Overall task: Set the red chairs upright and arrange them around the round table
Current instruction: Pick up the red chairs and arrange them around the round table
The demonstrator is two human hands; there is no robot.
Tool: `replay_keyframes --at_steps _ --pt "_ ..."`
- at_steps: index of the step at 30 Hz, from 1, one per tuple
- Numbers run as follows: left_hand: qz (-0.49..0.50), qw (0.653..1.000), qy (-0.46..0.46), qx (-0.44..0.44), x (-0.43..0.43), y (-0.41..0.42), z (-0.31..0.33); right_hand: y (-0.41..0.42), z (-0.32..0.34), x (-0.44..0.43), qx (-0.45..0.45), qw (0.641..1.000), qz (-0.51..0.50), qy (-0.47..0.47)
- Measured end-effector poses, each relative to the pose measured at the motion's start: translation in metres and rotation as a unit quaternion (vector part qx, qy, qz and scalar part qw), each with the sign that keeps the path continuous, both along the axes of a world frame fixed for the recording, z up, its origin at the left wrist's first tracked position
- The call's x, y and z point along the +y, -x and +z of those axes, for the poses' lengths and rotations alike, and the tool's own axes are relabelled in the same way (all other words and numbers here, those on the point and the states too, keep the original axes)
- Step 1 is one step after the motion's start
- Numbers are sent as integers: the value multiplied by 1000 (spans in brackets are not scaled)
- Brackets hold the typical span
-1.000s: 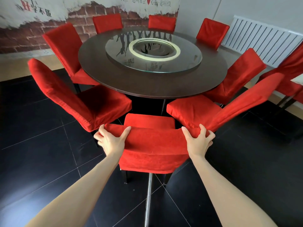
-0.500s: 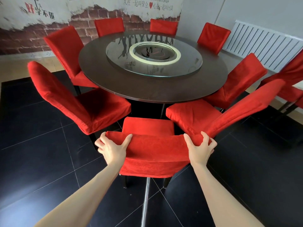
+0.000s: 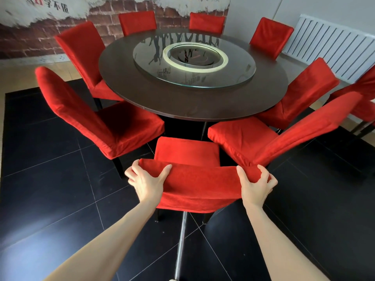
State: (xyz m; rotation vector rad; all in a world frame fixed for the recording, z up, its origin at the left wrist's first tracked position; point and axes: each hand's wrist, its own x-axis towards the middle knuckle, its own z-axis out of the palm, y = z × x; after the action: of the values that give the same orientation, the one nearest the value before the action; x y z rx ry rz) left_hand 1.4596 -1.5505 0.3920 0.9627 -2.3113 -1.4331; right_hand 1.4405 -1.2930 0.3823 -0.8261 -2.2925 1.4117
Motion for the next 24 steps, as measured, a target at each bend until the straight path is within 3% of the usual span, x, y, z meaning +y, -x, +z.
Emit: replay_keyframes --at_steps 24 --pt "51 998 30 -7 -41 75 -13 58 -5 -37 -27 999 44 -18"
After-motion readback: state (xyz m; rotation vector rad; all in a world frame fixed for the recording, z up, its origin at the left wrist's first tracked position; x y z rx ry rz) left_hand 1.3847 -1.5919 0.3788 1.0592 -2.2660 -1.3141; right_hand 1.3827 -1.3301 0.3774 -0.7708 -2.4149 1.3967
